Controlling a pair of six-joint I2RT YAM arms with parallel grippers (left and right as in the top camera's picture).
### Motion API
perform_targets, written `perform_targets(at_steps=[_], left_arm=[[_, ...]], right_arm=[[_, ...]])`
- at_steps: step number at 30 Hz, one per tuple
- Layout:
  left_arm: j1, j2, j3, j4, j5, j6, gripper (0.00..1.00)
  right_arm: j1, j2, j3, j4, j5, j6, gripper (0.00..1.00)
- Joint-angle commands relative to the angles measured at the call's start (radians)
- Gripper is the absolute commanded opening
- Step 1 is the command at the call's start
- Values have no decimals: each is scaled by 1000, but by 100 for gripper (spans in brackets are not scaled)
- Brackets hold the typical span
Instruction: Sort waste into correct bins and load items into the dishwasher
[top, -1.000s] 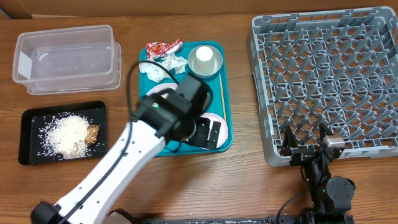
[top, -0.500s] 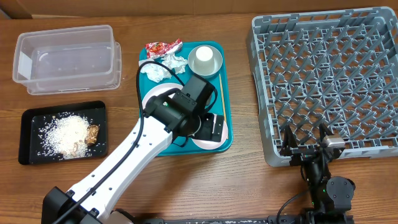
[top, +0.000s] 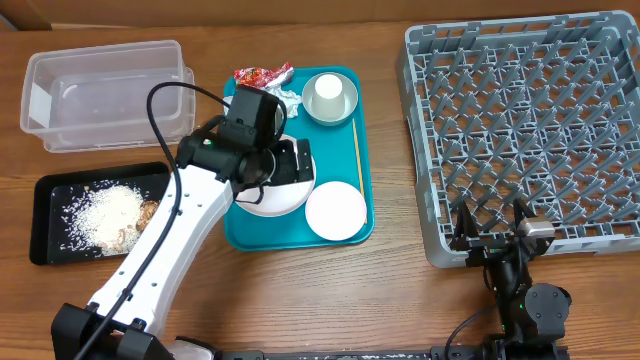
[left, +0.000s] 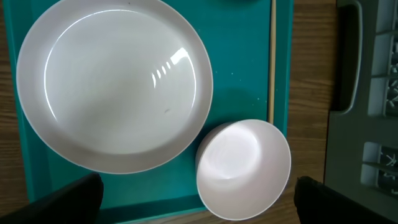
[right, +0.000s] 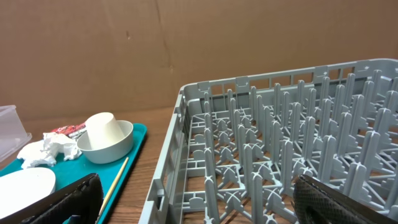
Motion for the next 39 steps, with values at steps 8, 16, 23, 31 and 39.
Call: perform_targets(at_steps=[8,16,23,31,39], left_arm=[[-5,3,-5,77,-152,4,100],[-1,5,-5,217,-143,121,100],[61,96,183,88,-50,187,100],[113,434,587,-263,-6,253,100],[113,579,589,-149,-11,252,100]], right_arm=[[-3,-12,-11,4,10,-3,100],[-3,-12,-10,4,10,-3,100],[-3,-12,-11,4,10,-3,100],[-3,-12,-11,4,10,-3,100],[-3,-12,-10,4,10,-3,100]])
